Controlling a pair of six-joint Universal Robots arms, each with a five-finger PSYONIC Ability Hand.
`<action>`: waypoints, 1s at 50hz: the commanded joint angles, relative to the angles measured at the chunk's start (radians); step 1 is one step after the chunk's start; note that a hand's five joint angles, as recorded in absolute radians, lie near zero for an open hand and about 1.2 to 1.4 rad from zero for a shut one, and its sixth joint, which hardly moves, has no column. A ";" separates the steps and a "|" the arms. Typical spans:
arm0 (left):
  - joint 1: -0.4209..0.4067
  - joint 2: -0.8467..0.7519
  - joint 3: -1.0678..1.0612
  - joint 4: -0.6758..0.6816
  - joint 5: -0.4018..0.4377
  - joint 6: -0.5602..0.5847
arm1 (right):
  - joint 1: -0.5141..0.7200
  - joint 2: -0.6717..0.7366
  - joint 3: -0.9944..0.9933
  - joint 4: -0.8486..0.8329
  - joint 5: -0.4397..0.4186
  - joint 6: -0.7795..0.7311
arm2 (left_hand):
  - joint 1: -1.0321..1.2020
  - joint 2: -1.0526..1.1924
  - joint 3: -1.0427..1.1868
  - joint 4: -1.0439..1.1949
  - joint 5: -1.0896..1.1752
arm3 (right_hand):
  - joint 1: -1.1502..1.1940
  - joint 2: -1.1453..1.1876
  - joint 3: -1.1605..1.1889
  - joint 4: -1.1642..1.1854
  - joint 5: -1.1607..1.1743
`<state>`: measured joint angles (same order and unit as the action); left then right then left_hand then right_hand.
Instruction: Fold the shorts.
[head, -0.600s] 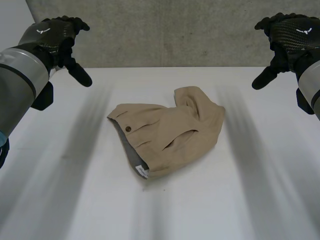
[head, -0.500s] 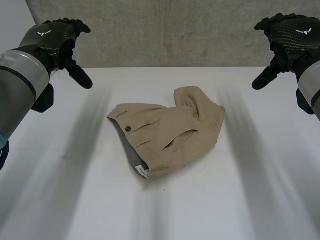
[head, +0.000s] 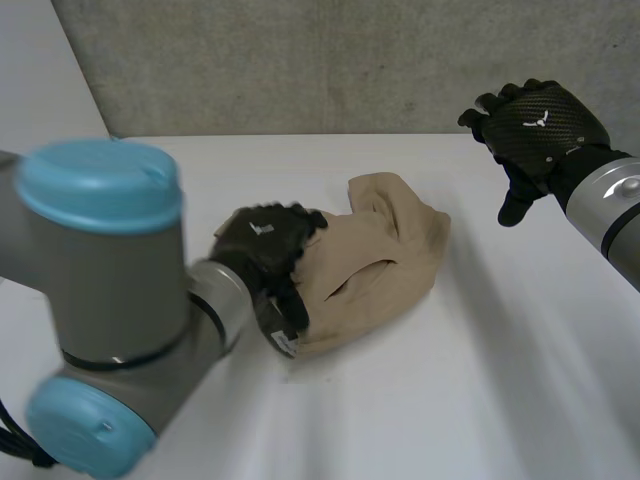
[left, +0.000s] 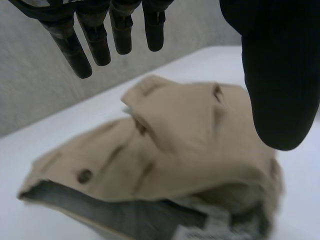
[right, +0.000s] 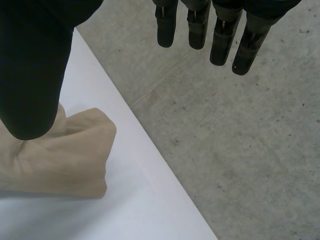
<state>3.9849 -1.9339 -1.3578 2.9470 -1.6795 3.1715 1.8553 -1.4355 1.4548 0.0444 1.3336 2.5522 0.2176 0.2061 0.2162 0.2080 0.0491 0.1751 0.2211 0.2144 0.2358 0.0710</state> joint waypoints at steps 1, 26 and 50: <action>-0.075 -0.072 -0.003 0.001 -0.110 -0.034 | -0.001 0.015 -0.001 0.000 0.006 0.010 | 0.075 0.087 0.077 0.085 0.069 | -0.001 -0.047 -0.040 -0.061 -0.071; 0.259 -0.102 0.068 0.247 -0.296 0.185 | 0.010 0.044 0.015 -0.003 0.006 0.008 | 1.179 1.190 1.180 1.188 1.173 | -0.001 -0.047 -0.040 -0.061 -0.071; 0.392 0.095 0.094 0.748 -0.155 0.355 | 0.012 0.069 0.013 -0.003 0.009 0.008 | 1.179 1.190 1.180 1.188 1.173 | -0.001 -0.047 -0.040 -0.061 -0.071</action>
<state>4.5108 -1.7795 -1.2867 3.5886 -1.8387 3.5460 1.8662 -1.3650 1.4655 0.0414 1.3406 2.5602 1.1407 1.1971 1.1910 1.1978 0.9578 0.1751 0.2211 0.2144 0.2358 0.0710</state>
